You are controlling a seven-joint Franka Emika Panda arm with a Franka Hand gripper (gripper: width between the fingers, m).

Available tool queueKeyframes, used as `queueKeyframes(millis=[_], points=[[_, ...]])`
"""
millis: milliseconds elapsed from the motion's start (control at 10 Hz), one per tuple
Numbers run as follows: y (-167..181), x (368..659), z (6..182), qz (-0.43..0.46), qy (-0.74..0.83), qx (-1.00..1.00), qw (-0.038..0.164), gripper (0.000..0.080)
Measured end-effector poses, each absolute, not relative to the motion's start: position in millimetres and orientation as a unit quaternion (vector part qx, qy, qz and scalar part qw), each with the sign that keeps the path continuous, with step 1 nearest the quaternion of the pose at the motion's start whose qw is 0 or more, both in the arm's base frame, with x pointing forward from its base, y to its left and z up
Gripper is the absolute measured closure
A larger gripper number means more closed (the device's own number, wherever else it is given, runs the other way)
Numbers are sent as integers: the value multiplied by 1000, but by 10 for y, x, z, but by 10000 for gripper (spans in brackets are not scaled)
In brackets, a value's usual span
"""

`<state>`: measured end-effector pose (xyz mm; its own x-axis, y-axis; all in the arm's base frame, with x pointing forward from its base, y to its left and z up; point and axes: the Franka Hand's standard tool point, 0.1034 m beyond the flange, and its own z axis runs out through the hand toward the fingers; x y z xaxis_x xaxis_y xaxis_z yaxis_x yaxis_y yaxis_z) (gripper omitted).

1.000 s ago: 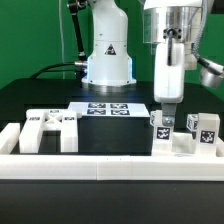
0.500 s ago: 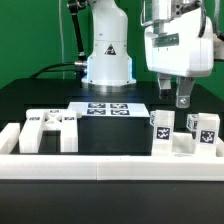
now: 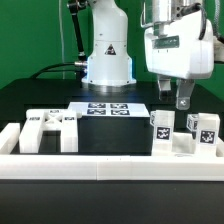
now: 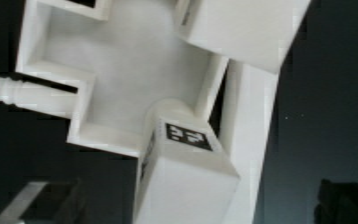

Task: Assemble chair

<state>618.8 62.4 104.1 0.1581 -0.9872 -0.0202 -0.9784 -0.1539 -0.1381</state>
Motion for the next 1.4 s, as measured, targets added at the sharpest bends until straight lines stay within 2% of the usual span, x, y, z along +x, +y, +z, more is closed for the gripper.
queueKeyframes(millis=[200,500,600,900,1400], points=[[570,6210,1101,-48,570,-818,63,150],[496,6199,1119,-58,558,-825,72,150],[494,6199,1118,-60,538,-838,69,150],[506,6182,1095,-73,337,-938,39,150],[449,6189,1095,-80,172,-982,24,150]])
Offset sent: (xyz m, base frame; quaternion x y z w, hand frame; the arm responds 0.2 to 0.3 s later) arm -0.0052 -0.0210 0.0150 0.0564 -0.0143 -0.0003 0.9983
